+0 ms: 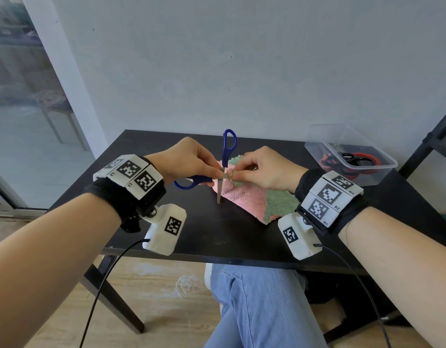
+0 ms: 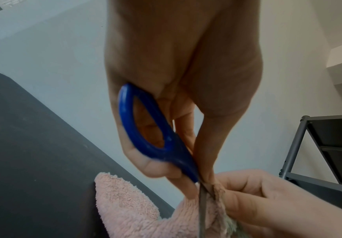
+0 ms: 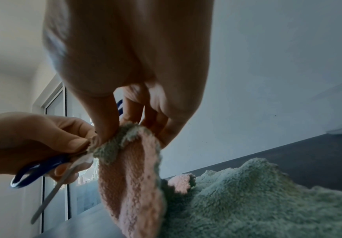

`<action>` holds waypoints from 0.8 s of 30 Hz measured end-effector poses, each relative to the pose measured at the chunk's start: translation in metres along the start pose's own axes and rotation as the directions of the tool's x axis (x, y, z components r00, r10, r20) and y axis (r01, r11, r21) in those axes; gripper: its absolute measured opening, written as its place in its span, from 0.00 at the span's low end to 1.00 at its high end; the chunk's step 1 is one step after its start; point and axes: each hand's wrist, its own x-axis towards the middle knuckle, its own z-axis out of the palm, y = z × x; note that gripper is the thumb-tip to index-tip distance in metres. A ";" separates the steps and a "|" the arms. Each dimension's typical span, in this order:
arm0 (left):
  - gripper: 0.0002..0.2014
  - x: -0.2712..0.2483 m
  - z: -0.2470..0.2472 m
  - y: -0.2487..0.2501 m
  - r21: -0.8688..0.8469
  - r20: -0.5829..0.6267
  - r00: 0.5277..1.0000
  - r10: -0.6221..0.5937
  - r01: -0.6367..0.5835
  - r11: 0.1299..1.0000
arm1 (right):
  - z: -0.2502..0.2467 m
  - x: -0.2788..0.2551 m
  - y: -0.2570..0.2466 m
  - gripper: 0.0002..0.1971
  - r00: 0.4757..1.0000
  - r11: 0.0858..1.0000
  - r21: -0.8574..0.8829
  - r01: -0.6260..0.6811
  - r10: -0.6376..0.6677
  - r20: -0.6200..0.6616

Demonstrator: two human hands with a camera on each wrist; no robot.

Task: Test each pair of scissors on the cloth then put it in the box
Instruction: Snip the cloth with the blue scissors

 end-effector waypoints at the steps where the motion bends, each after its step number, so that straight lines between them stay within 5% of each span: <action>1: 0.06 0.000 0.000 0.000 -0.002 -0.001 1.000 -0.003 0.003 1.000 | -0.001 -0.001 0.000 0.07 1.000 1.000 0.008 -0.006 0.006 0.002; 16: 0.04 -0.005 -0.006 -0.002 -0.030 0.019 1.000 -0.021 0.021 0.999 | -0.007 -0.005 0.008 0.06 0.999 0.998 0.044 -0.034 0.033 0.022; 24: 0.06 -0.009 -0.022 -0.020 -0.087 -0.002 0.991 -0.136 0.135 0.987 | -0.012 -0.012 0.029 0.07 0.981 0.986 0.086 -0.141 0.150 -0.119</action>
